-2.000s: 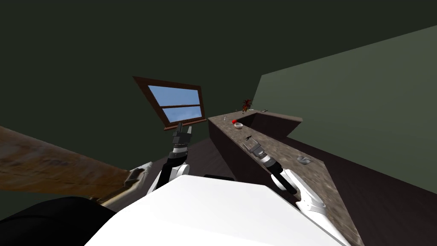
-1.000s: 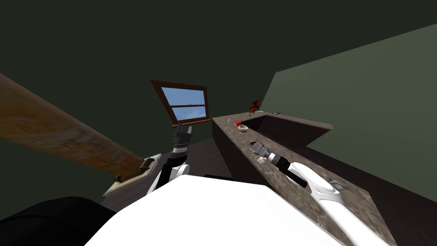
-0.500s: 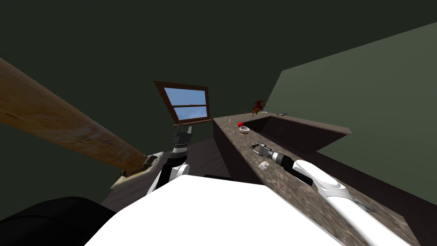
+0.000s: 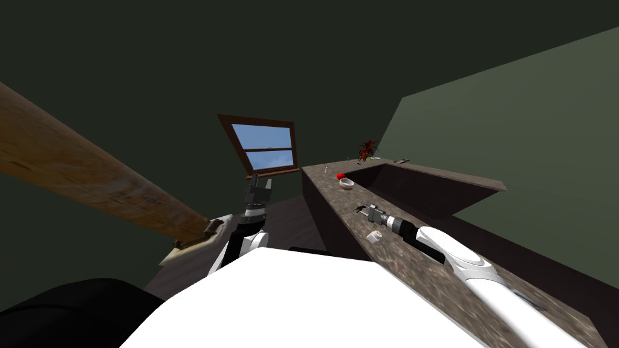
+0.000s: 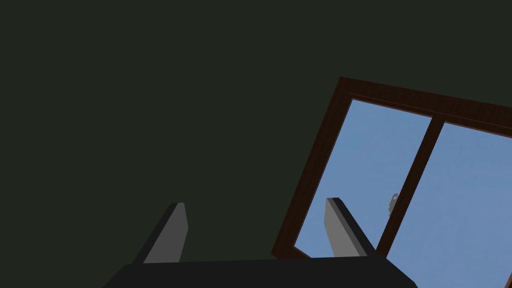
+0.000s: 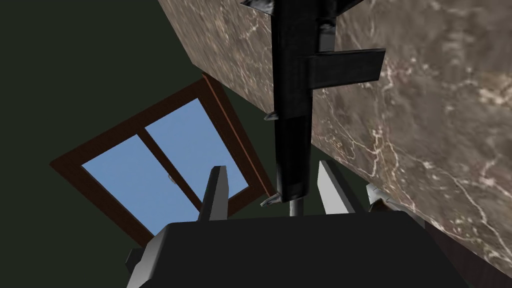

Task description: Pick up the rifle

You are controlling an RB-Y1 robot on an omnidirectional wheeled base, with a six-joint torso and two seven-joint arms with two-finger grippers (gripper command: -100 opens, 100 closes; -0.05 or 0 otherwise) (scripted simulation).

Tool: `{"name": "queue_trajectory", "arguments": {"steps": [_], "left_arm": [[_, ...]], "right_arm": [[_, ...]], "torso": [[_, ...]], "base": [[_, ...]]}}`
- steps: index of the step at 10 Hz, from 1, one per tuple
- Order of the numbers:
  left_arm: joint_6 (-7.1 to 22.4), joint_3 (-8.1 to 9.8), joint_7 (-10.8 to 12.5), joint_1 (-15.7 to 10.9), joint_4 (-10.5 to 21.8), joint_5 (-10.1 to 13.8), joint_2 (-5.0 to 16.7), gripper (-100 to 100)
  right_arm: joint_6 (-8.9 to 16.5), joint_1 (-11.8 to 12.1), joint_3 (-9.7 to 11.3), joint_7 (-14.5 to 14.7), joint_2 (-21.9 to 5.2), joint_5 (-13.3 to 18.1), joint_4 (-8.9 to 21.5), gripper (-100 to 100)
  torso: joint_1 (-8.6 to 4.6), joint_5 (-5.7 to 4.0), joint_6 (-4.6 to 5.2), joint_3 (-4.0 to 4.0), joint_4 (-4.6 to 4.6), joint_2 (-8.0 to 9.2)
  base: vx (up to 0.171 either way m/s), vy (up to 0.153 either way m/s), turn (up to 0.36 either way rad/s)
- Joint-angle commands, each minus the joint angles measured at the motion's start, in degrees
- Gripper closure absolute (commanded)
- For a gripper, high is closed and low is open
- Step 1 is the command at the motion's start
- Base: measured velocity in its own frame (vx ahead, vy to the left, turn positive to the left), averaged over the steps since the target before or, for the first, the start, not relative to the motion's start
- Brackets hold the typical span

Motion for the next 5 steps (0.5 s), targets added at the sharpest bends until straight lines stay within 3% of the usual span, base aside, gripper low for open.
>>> {"name": "queue_trajectory", "arguments": {"steps": [1,4,5], "left_arm": [[0.0,0.00,0.0,0.0,0.0,0.0,0.0,0],[0.0,0.00,0.0,0.0,0.0,0.0,0.0,0],[0.0,0.00,0.0,0.0,0.0,0.0,0.0,0]], "right_arm": [[0.0,0.0,0.0,0.0,0.0,0.0,0.0,100],[0.0,0.0,0.0,0.0,0.0,0.0,0.0,100],[0.0,0.0,0.0,0.0,0.0,0.0,0.0,0]], "torso": [[0.00,0.00,0.00,0.00,0.00,0.00],[0.00,0.00,0.00,0.00,0.00,0.00],[0.00,0.00,0.00,0.00,0.00,0.00]], "base": [[0.000,0.000,0.000],[0.000,0.000,0.000],[0.000,0.000,0.000]]}}
